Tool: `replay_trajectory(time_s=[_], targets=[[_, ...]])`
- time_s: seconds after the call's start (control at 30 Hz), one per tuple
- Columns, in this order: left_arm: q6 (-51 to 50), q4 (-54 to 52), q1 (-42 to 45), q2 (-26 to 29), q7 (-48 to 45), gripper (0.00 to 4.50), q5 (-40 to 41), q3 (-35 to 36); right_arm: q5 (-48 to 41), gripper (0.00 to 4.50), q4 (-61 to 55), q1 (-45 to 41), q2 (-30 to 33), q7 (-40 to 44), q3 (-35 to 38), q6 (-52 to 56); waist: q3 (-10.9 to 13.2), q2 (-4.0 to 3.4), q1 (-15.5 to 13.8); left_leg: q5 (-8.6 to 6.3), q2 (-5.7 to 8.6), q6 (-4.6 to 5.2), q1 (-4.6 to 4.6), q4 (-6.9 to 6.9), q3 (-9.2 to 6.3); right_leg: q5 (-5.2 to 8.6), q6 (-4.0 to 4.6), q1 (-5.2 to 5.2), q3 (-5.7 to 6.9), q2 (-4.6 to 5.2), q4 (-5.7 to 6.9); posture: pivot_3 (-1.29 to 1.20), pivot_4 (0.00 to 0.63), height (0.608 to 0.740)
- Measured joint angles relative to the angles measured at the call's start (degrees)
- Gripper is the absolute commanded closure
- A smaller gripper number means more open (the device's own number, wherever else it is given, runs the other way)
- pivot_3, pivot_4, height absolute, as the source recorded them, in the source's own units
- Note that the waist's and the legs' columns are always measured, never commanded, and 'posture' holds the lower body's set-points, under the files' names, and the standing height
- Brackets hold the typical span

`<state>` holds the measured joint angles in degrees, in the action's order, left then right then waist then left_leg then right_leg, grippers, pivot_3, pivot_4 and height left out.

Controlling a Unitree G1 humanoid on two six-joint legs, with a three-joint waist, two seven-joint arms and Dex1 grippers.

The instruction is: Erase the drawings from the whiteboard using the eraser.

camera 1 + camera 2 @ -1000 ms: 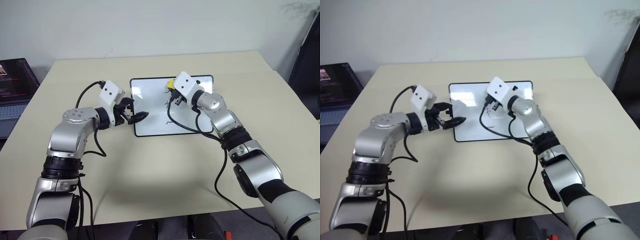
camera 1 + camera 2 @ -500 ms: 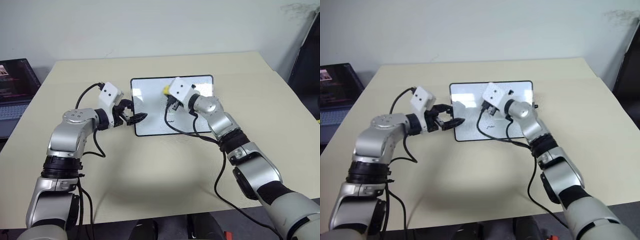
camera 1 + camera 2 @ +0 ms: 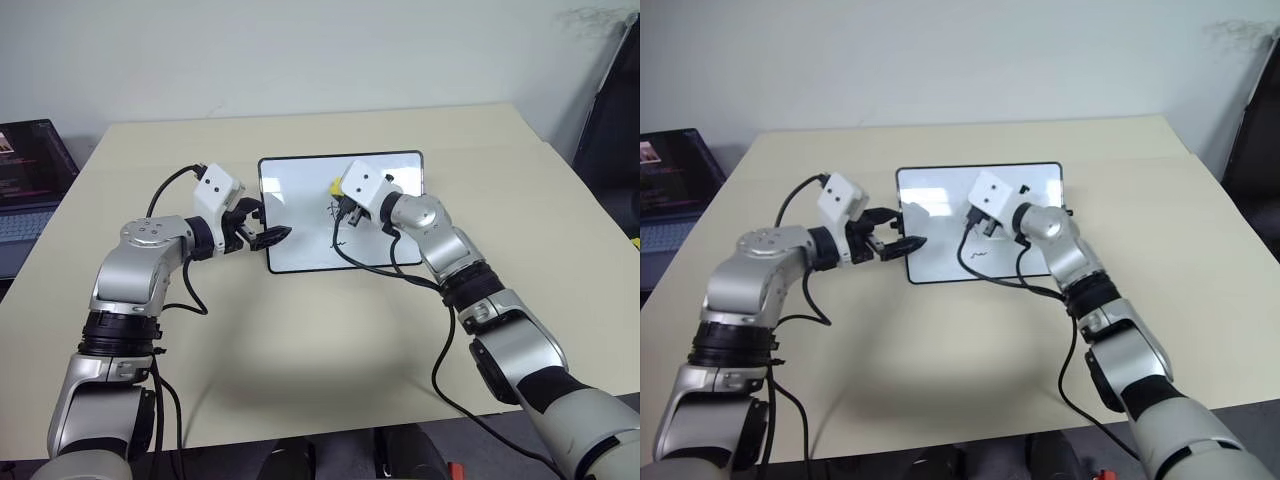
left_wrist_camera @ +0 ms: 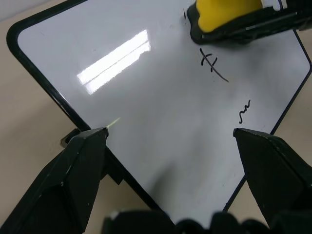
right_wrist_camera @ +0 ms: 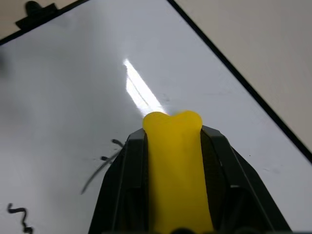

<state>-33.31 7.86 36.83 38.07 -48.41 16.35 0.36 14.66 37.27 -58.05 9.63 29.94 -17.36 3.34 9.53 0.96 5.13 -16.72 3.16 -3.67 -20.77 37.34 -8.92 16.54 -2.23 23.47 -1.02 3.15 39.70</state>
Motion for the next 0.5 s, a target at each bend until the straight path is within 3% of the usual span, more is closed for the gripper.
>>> replay_trajectory(time_s=[0.3, 0.5], targets=[[0.0, 0.0, -0.1, 0.0, 0.0, 0.00, 0.0, 0.0, 0.1, 3.41, 4.7, -3.7, -0.1, -8.7, 2.5, 0.9, 0.0, -0.01, -0.4, -0.01, 0.06, 0.02, -0.06, 0.53, -0.09, -0.09, 0.03, -0.05, 0.02, -0.02, 0.28, 0.00, 0.150, 0.740], [0.1, -0.1, -0.1, 0.0, 0.0, 0.00, 0.0, 0.0, -0.1, 3.41, 4.8, -4.1, 0.2, -7.7, 2.7, 0.8, 0.0, -0.01, -0.4, -0.01, 0.05, 0.01, -0.07, 0.53, -0.07, -0.09, 0.02, -0.05, 0.01, -0.02, 0.25, 0.00, 0.150, 0.740]])
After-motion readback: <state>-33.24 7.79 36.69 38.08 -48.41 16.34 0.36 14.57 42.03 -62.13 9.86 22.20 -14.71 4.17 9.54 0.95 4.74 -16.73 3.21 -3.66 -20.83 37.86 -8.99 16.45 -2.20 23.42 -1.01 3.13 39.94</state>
